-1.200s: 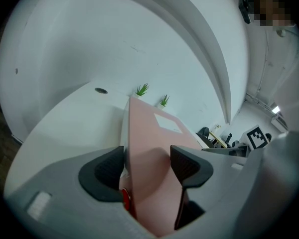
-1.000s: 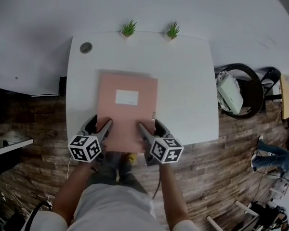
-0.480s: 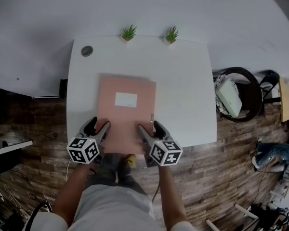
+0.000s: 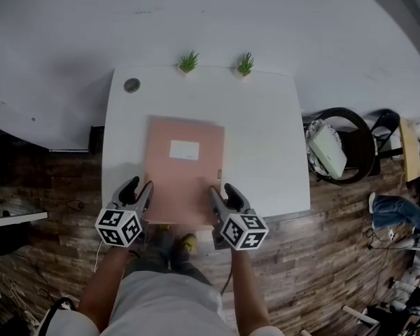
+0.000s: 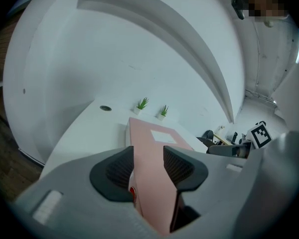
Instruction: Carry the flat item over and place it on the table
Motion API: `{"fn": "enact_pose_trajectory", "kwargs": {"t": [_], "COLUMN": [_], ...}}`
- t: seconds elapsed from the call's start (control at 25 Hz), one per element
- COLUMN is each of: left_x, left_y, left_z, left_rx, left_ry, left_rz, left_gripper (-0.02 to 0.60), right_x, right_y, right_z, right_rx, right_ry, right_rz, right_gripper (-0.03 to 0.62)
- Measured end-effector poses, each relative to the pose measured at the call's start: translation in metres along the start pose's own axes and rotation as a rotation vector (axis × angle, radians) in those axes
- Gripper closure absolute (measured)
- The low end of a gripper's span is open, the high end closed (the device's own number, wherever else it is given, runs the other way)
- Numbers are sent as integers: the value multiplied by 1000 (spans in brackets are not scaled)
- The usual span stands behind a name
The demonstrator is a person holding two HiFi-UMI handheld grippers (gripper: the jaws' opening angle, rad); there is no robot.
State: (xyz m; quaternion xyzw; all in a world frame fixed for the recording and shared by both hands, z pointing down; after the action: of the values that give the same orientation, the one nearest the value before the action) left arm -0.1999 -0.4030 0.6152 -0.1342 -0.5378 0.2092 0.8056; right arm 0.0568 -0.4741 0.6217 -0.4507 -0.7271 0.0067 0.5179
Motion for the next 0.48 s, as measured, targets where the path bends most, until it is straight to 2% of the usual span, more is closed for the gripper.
{"fn": "enact_pose_trajectory", "kwargs": {"t": [0.12,0.36,0.48], "left_x": [-5,-19,-28], "left_y": [11,33,45], "left_z": [-7,-24,-28], "left_rx": [5,14,25], "left_ry": [-42,-95,-108], "left_rz": [-25,-94,-129], "left_gripper": [429,544,572], "right_x": [-4,-10,-14], "right_y": [13,39,50], "right_z": [6,18,28], "right_rx": [13,33,33], "right_ry": [29,71,94], "right_rz": [-38,-99,-118], "right_gripper": [443,546,576]}}
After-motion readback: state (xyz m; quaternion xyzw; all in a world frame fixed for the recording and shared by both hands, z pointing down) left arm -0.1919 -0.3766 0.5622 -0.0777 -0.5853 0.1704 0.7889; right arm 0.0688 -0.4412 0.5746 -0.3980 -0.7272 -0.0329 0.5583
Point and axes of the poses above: the fingertips, and each gripper's own axes: y backward along the fingers, z to its left, x out of its underside, the point moved 5 cm from there along y, backward along the fingers, and after that the axes turned 1 degree about y, right-handed, at the moved point
